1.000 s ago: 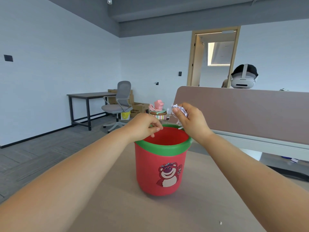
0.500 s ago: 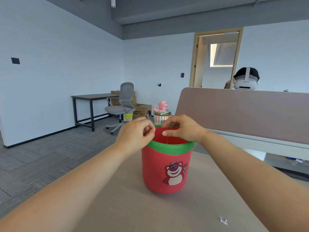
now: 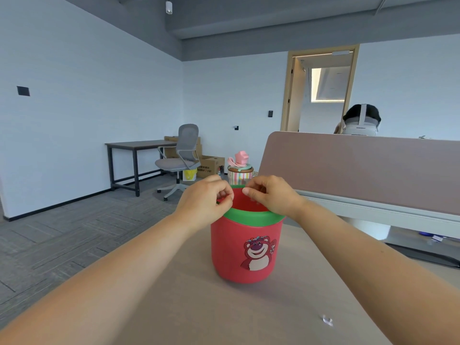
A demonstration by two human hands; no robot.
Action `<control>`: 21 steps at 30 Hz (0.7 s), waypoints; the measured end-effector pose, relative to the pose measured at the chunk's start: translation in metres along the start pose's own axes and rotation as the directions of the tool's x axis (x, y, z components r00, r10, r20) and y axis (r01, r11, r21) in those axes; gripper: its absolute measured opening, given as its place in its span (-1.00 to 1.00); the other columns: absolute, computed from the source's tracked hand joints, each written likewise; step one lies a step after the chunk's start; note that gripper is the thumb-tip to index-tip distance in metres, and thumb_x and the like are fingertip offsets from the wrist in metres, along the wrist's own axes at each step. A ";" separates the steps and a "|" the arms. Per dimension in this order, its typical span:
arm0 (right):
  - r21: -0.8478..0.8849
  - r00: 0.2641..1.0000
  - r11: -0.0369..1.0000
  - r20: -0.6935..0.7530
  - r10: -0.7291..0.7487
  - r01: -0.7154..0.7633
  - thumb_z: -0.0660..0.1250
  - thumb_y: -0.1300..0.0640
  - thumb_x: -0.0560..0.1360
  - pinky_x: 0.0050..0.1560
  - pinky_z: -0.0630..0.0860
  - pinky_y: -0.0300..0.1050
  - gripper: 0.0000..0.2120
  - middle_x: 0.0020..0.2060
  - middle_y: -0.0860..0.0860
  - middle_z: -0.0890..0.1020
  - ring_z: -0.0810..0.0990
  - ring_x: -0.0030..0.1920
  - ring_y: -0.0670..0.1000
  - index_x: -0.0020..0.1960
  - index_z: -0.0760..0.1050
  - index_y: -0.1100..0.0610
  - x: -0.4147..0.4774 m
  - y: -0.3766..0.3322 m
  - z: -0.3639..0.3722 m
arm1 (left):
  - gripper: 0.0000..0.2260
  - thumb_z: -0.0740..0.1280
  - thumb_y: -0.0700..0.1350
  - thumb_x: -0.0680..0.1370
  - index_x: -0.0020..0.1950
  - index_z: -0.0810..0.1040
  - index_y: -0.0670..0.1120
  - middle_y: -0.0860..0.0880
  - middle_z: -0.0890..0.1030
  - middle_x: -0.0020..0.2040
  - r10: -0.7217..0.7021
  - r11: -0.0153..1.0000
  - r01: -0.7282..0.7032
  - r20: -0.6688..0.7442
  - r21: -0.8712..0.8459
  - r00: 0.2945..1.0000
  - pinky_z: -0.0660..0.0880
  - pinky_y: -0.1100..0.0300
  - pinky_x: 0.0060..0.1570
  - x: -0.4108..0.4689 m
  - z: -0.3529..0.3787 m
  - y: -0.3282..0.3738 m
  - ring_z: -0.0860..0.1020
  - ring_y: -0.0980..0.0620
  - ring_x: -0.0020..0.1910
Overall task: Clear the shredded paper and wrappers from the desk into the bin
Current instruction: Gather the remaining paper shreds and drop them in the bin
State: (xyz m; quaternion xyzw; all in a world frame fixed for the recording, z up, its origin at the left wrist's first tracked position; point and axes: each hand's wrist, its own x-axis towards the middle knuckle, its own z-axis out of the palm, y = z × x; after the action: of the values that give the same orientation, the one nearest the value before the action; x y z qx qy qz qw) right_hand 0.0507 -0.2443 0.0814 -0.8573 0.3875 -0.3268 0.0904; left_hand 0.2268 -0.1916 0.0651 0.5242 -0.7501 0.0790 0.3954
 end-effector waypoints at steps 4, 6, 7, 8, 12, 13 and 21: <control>-0.107 0.995 0.991 0.053 0.086 -0.080 0.09 -0.17 0.52 -0.04 0.44 -0.03 -0.60 -0.21 0.01 0.58 0.51 -0.14 0.04 -0.02 0.51 0.11 -0.004 0.001 0.001 | -0.92 0.29 -0.09 0.49 -0.12 0.59 -0.01 0.11 0.47 -0.14 -0.001 1.000 0.000 0.030 0.020 1.000 0.42 0.22 -0.19 -0.003 0.000 0.001 0.48 0.15 -0.18; -0.211 0.991 0.973 0.078 0.109 -0.090 -0.02 -0.22 0.53 0.12 0.42 0.10 -0.55 -0.09 0.02 0.61 0.52 -0.03 0.05 0.06 0.50 0.05 -0.009 0.004 0.000 | -0.91 0.29 -0.08 0.50 -0.10 0.59 -0.02 0.10 0.49 -0.13 -0.004 1.000 0.003 0.031 0.023 1.000 0.44 0.21 -0.18 -0.004 -0.001 0.002 0.49 0.14 -0.16; -0.242 0.989 0.966 0.094 0.113 -0.087 -0.06 -0.23 0.53 0.19 0.38 0.16 -0.53 -0.02 0.02 0.61 0.51 0.04 0.06 0.09 0.49 0.02 -0.012 0.006 -0.001 | -0.90 0.28 -0.08 0.50 -0.10 0.59 -0.02 0.08 0.50 -0.12 -0.008 1.000 0.007 0.033 0.025 0.999 0.45 0.19 -0.18 -0.004 0.000 0.002 0.50 0.12 -0.16; -0.263 0.987 0.961 0.109 0.119 -0.087 -0.09 -0.25 0.53 0.25 0.32 0.21 -0.52 0.05 0.01 0.60 0.48 0.11 0.08 0.11 0.47 -0.02 -0.015 0.008 -0.002 | -0.90 0.28 -0.07 0.51 -0.10 0.59 -0.02 0.07 0.51 -0.11 -0.012 1.000 0.011 0.035 0.029 0.999 0.46 0.18 -0.18 -0.004 0.000 0.003 0.51 0.11 -0.15; -0.119 0.997 0.990 0.013 0.076 -0.074 -0.04 -0.16 0.56 0.23 0.31 0.15 -0.63 -0.10 0.02 0.55 0.43 0.03 0.12 -0.07 0.49 -0.05 -0.022 0.008 -0.010 | -0.90 0.28 -0.10 0.49 -0.11 0.59 -0.04 0.04 0.54 -0.08 0.011 0.998 -0.009 -0.028 0.065 1.000 0.48 0.13 -0.18 -0.005 0.002 0.005 0.53 0.08 -0.10; -0.066 0.997 0.995 -0.043 0.069 -0.071 -0.01 -0.10 0.57 0.13 0.34 0.04 -0.63 -0.17 0.04 0.52 0.42 -0.04 0.11 -0.10 0.50 0.06 -0.022 0.007 -0.013 | -0.91 0.29 -0.12 0.49 -0.11 0.59 -0.06 0.02 0.55 -0.08 0.039 0.997 -0.034 -0.064 0.074 0.997 0.47 0.13 -0.19 -0.006 0.003 0.007 0.53 0.06 -0.09; -0.085 0.956 0.991 -0.285 0.071 -0.099 0.17 0.13 0.55 0.07 0.33 -0.10 -0.79 -0.04 0.18 0.56 0.47 0.02 0.13 -0.20 0.46 0.17 -0.051 0.018 -0.028 | -0.83 0.20 -0.08 0.40 -0.23 0.57 -0.07 0.02 0.56 -0.28 0.352 0.936 -0.351 -0.126 0.034 0.927 0.45 0.21 -0.31 -0.015 0.019 0.049 0.53 0.03 -0.29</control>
State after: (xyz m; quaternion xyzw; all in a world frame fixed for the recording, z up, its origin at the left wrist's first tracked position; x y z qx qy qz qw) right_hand -0.0021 -0.2173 0.0706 -0.7881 0.4487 -0.4214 0.0063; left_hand 0.1781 -0.1692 0.0563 0.3771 -0.8040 0.1866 0.4202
